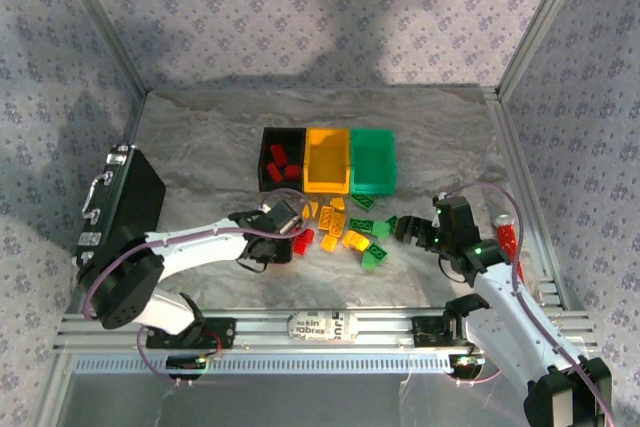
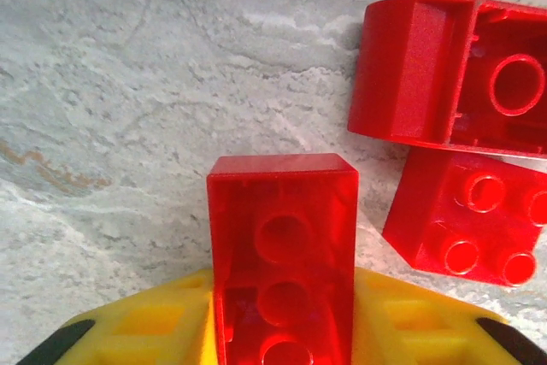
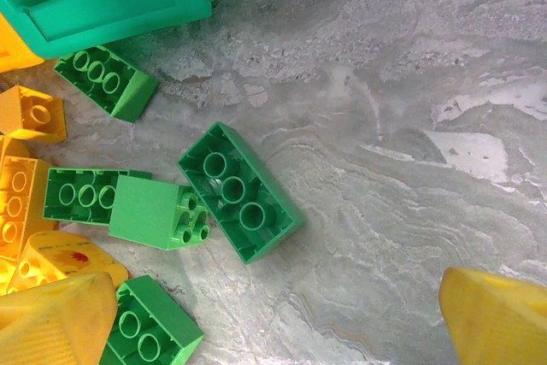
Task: Sort the legos into containers by color
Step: Pick up the lego from the middle-left of the table, then place the lego in the container.
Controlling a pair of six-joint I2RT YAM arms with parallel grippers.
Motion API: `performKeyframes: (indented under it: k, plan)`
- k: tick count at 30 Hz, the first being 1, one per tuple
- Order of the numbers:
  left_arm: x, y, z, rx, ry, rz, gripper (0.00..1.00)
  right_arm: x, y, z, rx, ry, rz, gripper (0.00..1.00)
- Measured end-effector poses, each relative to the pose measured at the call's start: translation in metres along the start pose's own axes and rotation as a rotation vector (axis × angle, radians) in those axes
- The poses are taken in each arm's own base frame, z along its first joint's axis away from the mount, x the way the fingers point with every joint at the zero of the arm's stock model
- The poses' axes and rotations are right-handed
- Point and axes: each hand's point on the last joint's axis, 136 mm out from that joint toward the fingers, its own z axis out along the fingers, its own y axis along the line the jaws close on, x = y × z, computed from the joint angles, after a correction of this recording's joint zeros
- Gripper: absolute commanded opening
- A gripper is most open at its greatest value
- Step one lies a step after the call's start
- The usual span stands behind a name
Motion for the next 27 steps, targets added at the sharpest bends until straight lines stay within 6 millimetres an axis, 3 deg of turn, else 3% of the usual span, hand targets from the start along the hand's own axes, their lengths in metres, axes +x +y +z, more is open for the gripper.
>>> performKeyframes:
  k: [6,15,23,25,27]
  plan:
    - [-0.025,0.001,-0.028,-0.002,-0.075,0.014,0.34,0.0,-0.001,0.0,0.004,-0.001,0.0,0.99]
    - [-0.106,0.005,-0.079,0.044,-0.236,-0.025,0.34,0.0,-0.001,0.0,0.004,-0.001,0.0,0.98]
    - [-0.192,0.007,-0.09,0.035,-0.296,-0.024,0.35,0.0,-0.001,0.0,0.003,0.0,0.0,0.98]
    - [-0.21,0.003,-0.086,0.037,-0.3,-0.006,0.48,0.0,-0.001,0.0,0.003,0.0,0.0,0.98]
    - [-0.223,0.001,-0.079,0.034,-0.3,0.011,0.84,0.0,-0.001,0.0,0.002,-0.002,0.0,0.98]
